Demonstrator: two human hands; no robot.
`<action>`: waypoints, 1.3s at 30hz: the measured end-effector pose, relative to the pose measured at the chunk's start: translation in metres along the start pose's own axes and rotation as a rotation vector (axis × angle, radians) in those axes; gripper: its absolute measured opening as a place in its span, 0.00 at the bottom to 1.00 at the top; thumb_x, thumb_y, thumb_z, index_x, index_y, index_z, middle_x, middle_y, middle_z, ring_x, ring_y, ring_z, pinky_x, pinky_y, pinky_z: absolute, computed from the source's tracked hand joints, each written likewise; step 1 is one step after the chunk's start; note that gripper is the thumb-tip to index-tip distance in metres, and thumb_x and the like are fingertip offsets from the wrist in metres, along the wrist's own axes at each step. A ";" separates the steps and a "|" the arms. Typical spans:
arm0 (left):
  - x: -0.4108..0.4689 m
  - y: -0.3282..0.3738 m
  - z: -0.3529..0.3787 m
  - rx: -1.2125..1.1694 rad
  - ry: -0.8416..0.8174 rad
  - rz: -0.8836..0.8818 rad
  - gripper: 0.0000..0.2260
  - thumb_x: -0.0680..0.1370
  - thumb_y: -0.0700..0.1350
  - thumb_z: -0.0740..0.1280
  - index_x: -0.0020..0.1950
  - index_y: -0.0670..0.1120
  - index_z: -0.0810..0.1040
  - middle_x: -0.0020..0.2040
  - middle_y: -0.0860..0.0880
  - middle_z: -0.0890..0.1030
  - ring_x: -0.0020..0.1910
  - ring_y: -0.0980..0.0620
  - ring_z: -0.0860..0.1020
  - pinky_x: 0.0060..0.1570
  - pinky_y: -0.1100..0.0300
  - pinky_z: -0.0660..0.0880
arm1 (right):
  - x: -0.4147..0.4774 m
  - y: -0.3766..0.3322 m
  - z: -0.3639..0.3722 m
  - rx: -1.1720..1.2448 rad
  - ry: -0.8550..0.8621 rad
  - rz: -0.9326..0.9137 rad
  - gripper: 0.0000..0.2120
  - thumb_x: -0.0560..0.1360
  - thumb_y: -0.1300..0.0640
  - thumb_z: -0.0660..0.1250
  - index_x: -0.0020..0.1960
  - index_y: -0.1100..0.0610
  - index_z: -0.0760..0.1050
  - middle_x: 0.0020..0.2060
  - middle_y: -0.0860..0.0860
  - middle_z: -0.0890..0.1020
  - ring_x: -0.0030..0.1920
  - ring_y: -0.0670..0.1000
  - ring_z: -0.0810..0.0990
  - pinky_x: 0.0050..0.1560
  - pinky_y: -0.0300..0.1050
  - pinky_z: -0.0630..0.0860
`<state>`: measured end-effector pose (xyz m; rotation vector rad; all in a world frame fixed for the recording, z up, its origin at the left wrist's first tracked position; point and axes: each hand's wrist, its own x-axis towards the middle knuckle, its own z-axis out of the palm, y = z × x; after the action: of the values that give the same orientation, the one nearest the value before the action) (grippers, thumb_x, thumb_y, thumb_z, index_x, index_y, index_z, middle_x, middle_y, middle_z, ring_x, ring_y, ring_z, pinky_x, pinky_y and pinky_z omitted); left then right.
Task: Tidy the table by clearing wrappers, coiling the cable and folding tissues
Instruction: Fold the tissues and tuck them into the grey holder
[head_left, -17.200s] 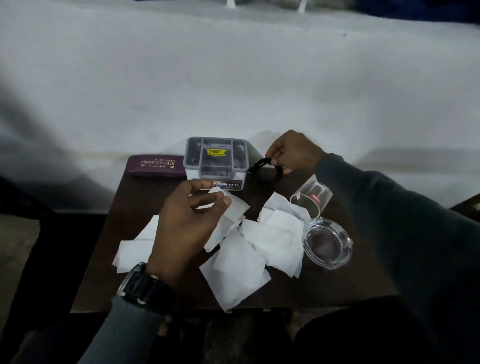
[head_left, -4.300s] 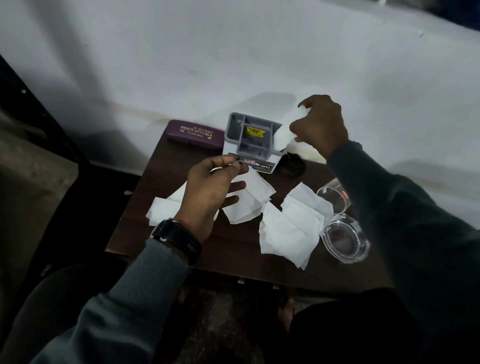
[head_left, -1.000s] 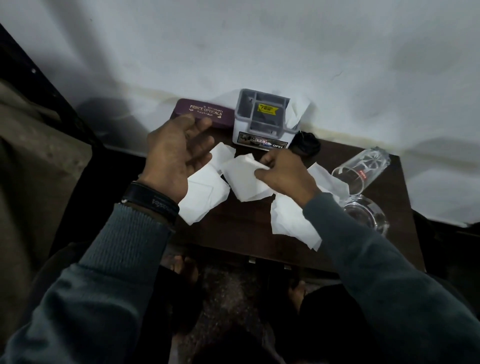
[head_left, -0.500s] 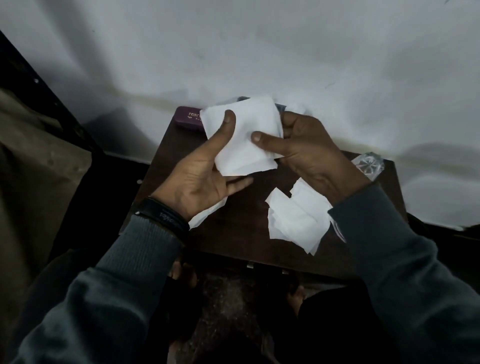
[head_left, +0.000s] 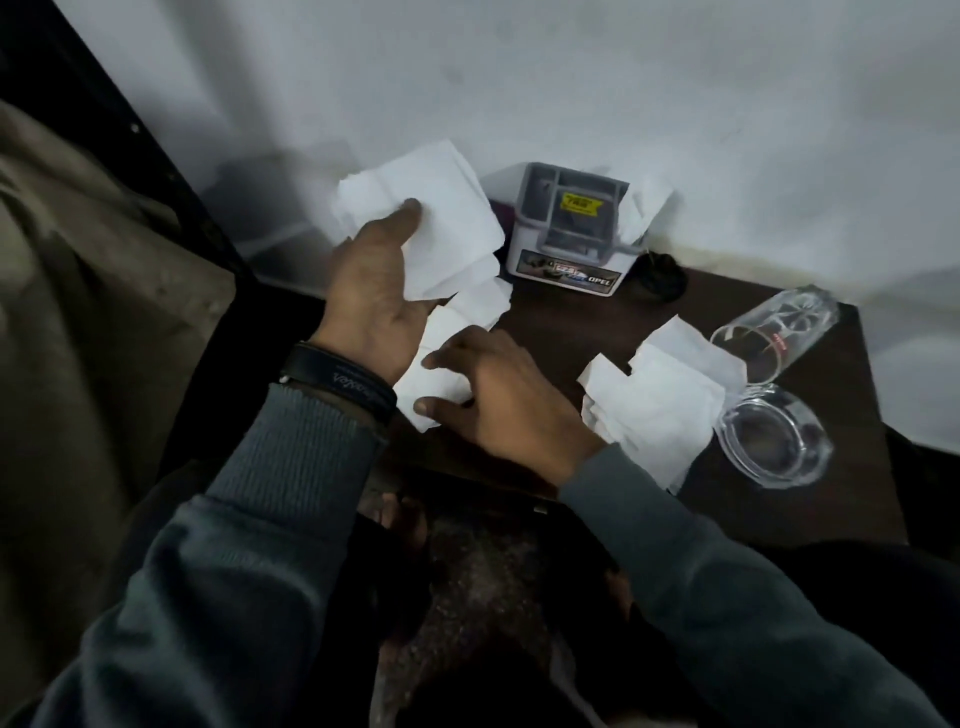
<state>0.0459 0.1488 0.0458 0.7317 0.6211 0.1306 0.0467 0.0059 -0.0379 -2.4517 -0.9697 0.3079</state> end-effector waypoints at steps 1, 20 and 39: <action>0.000 0.001 -0.001 0.012 0.009 0.012 0.17 0.78 0.43 0.72 0.65 0.39 0.79 0.61 0.39 0.84 0.58 0.37 0.84 0.58 0.38 0.80 | 0.001 -0.003 0.001 -0.069 0.000 -0.043 0.24 0.75 0.41 0.72 0.67 0.50 0.79 0.63 0.50 0.78 0.62 0.55 0.74 0.60 0.52 0.71; 0.004 0.003 -0.007 0.088 0.009 0.031 0.08 0.80 0.40 0.69 0.59 0.43 0.80 0.52 0.44 0.87 0.50 0.43 0.86 0.44 0.44 0.84 | -0.030 0.024 -0.062 0.527 0.203 0.488 0.06 0.76 0.48 0.75 0.46 0.51 0.86 0.38 0.41 0.86 0.37 0.38 0.81 0.45 0.38 0.77; -0.002 -0.030 0.009 0.146 -0.202 -0.109 0.12 0.84 0.43 0.56 0.53 0.45 0.79 0.46 0.48 0.84 0.48 0.51 0.84 0.51 0.58 0.80 | 0.002 -0.035 -0.086 0.206 0.383 -0.047 0.07 0.79 0.54 0.69 0.52 0.56 0.83 0.57 0.50 0.86 0.62 0.47 0.82 0.60 0.49 0.78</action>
<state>0.0468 0.1204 0.0316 0.8385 0.4791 -0.0892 0.0605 -0.0010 0.0538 -2.1874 -0.7841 -0.0759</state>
